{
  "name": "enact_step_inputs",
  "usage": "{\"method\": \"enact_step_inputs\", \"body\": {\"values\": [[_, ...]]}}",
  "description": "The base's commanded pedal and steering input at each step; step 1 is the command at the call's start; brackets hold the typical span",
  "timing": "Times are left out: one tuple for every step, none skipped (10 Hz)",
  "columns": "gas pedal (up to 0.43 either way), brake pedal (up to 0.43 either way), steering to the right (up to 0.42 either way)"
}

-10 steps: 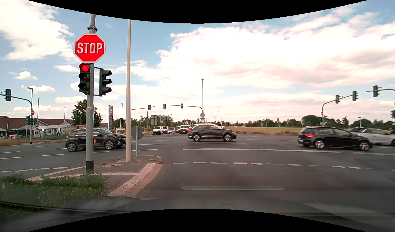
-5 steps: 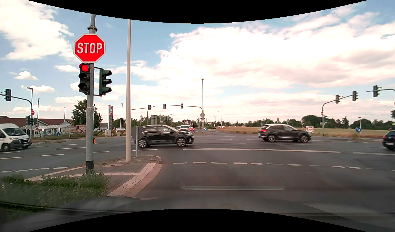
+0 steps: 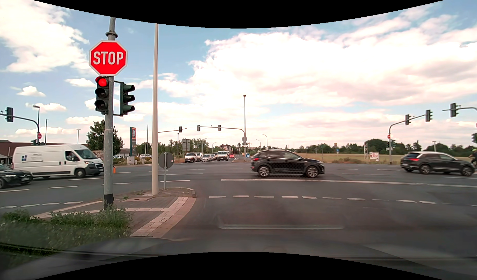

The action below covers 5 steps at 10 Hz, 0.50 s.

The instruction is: Follow the waypoints while adhering to traffic rules and regulations

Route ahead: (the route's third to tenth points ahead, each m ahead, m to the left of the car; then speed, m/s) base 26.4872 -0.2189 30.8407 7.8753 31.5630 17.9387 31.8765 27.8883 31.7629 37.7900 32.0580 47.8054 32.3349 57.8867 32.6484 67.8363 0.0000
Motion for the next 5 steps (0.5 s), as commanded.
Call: {"method": "enact_step_inputs", "body": {"values": [[0.0,0.317,-0.005],[0.0,0.317,-0.004],[0.0,0.317,-0.004],[0.0,0.317,-0.004],[0.0,0.317,-0.004]]}}
